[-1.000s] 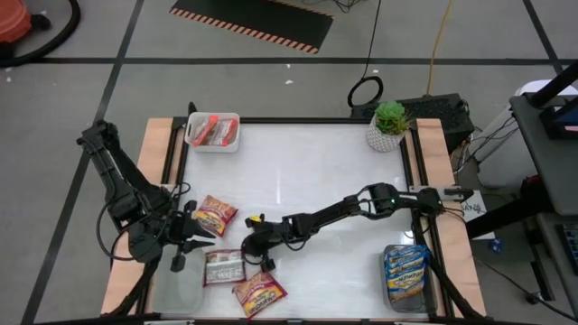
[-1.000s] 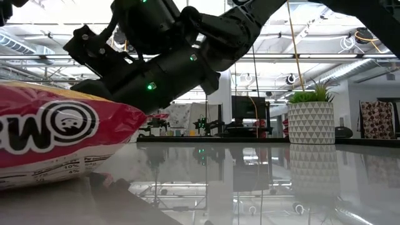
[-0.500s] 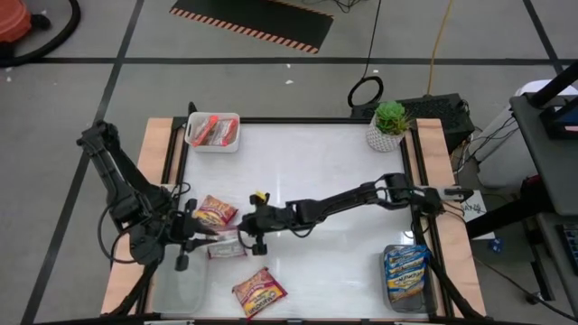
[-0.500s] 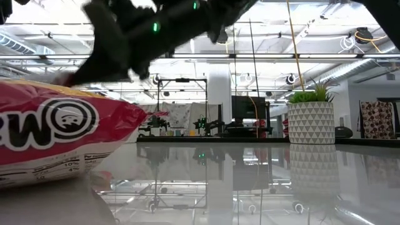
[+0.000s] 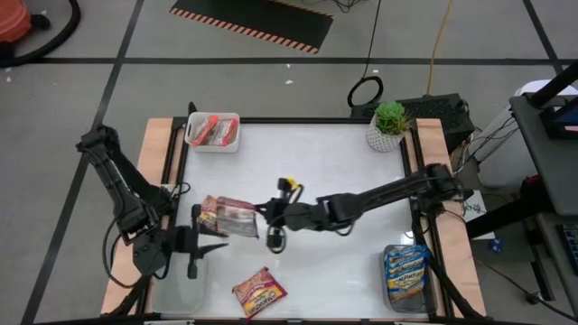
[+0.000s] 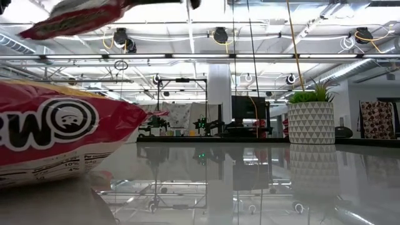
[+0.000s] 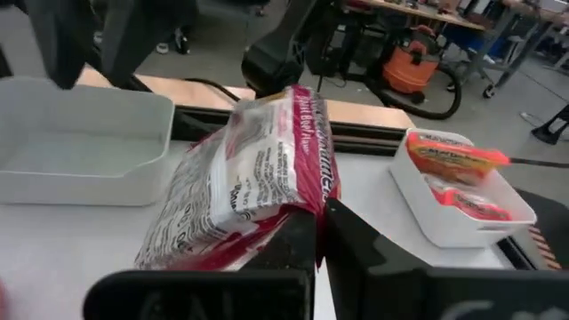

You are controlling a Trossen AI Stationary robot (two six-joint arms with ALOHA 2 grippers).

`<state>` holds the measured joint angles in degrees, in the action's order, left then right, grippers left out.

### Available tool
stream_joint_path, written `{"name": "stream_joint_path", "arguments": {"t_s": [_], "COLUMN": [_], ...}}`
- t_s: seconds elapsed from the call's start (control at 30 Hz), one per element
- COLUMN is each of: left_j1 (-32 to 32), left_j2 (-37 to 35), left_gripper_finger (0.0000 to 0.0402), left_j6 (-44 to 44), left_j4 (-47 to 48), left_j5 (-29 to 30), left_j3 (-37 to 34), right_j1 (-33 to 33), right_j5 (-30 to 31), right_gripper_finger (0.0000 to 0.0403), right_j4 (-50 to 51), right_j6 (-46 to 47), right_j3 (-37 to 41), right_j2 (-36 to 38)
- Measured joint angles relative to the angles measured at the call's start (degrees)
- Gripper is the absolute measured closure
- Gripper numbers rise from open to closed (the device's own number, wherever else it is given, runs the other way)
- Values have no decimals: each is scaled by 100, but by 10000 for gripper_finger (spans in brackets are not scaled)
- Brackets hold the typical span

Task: Sort Maruchan noodles
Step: Put the bottom right red noodle pack into the gray bin

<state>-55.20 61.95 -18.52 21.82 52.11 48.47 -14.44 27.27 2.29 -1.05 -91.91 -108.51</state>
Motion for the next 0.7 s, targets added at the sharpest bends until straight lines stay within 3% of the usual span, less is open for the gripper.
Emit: {"name": "stream_joint_path", "arguments": {"t_s": [0.1,0.2,0.3,0.43,0.53,0.7], "left_j1": [-2,0,42,184,320,529], "left_j2": [240,559,878,1248,1569,2230], "left_gripper_finger": [267,198,119,37,17,26], "left_j6": [409,623,1172,2611,3725,5841], "left_j4": [-379,-692,-1147,-1914,-2551,-3661], "left_j5": [-110,-195,127,738,1081,2113], "left_j3": [0,0,0,0,0,2], "right_j1": [-30,-30,-19,-15,-15,-13], "right_j5": [-43,-44,-44,-49,-49,-45], "right_gripper_finger": [402,402,403,403,403,403], "right_j4": [-121,-343,-1098,-2688,-3801,-4682], "right_j6": [196,481,743,918,991,1268], "right_j3": [597,1306,2162,3369,4147,4961], "right_j2": [507,1033,1592,2234,2632,3002]}}
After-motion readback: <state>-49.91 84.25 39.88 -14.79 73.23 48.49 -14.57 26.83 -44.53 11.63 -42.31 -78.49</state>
